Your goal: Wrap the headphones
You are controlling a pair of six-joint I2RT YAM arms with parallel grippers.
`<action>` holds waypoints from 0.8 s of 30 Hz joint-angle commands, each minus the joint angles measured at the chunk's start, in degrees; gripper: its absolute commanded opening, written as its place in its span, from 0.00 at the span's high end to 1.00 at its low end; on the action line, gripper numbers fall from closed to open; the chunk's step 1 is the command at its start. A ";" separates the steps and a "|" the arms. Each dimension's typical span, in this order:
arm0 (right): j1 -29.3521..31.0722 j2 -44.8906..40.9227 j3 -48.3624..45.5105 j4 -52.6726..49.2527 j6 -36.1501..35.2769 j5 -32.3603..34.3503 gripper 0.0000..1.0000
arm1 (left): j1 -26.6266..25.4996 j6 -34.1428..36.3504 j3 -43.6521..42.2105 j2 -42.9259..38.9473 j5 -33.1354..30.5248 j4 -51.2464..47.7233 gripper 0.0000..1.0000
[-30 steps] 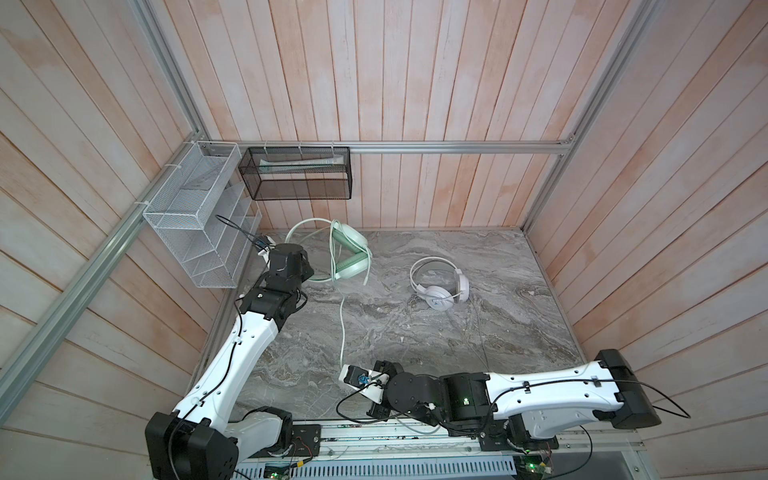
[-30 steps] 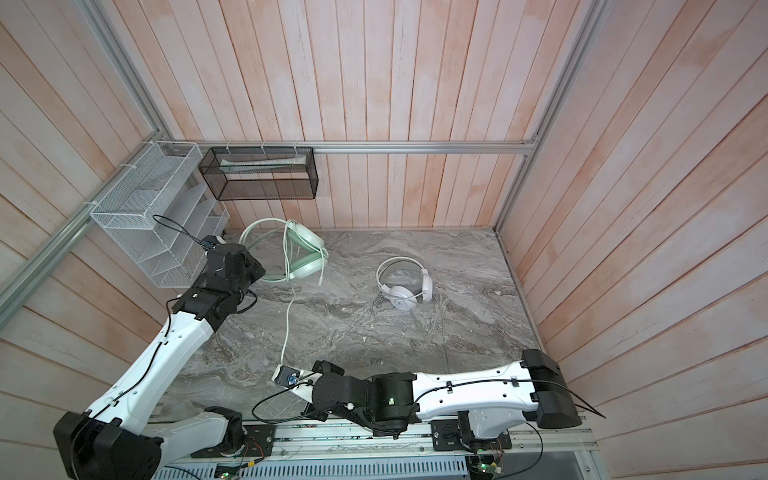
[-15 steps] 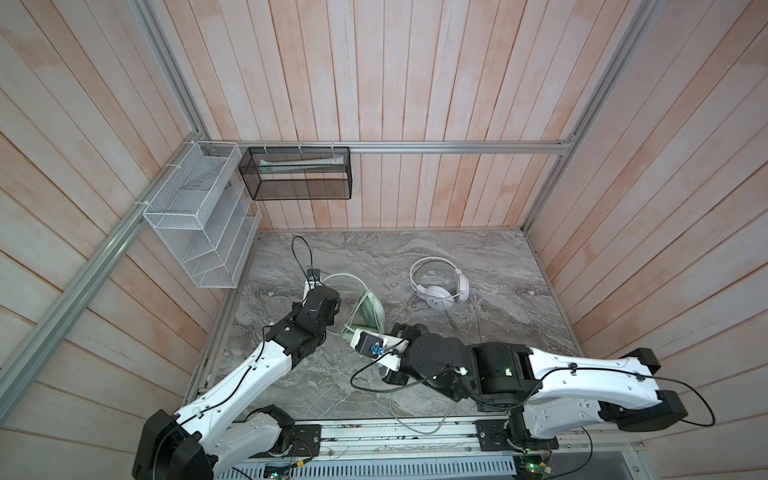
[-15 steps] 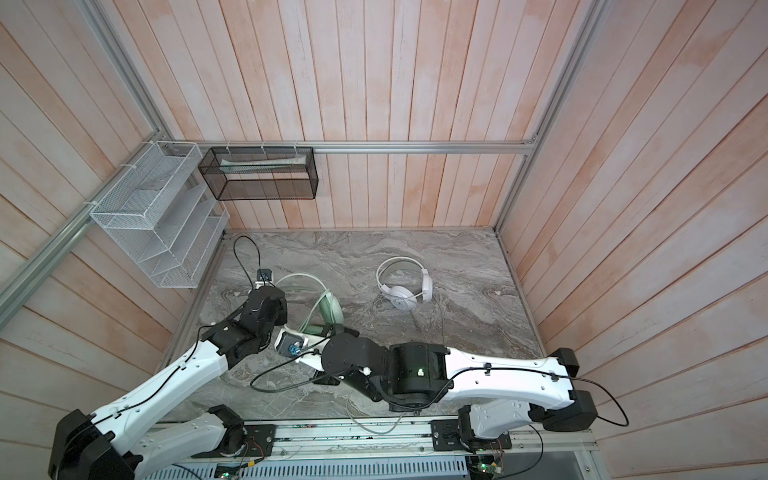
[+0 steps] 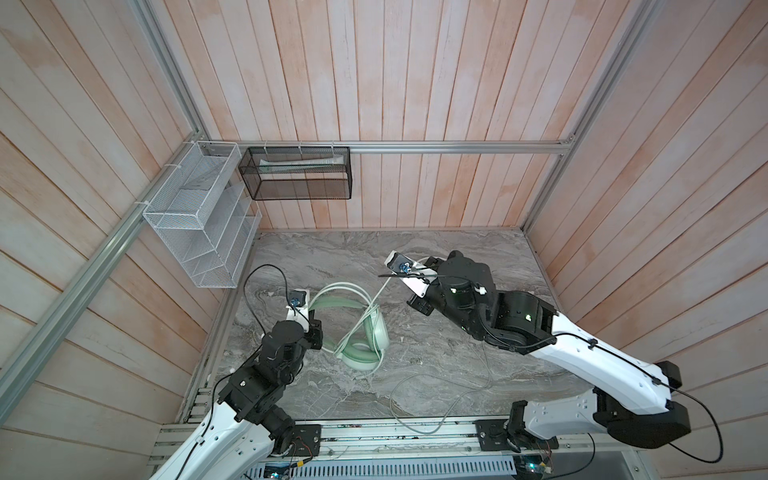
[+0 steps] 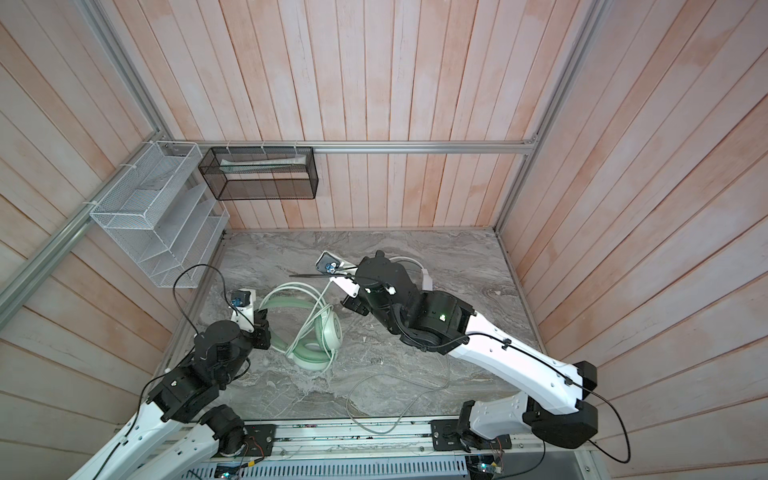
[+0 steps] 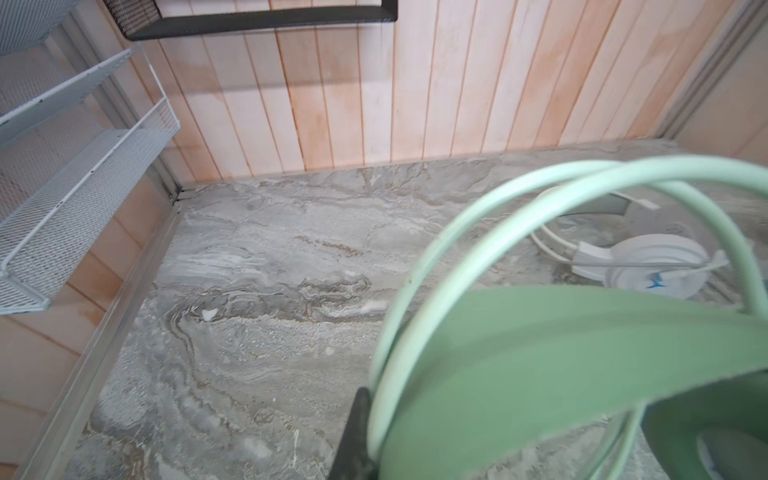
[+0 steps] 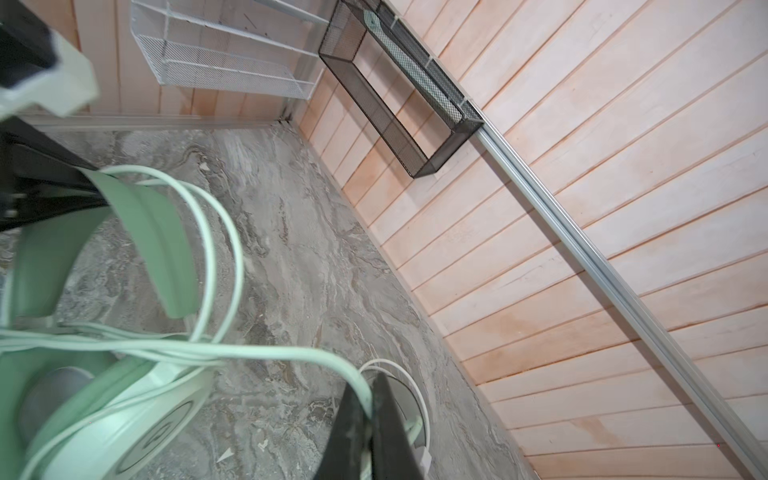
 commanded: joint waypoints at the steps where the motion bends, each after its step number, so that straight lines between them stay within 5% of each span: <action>1: -3.88 1.28 2.56 4.24 -0.01 -2.26 1.00 | -0.11 0.60 -0.98 -2.78 5.23 0.58 1.00; 11: -13.08 0.59 -8.29 11.92 6.17 -15.25 1.00 | -0.11 -3.37 1.92 -6.06 7.91 -0.66 1.00; 24: -15.13 1.81 -22.88 20.41 12.07 -21.41 1.00 | -0.11 -18.39 18.69 -0.25 10.83 -5.86 1.00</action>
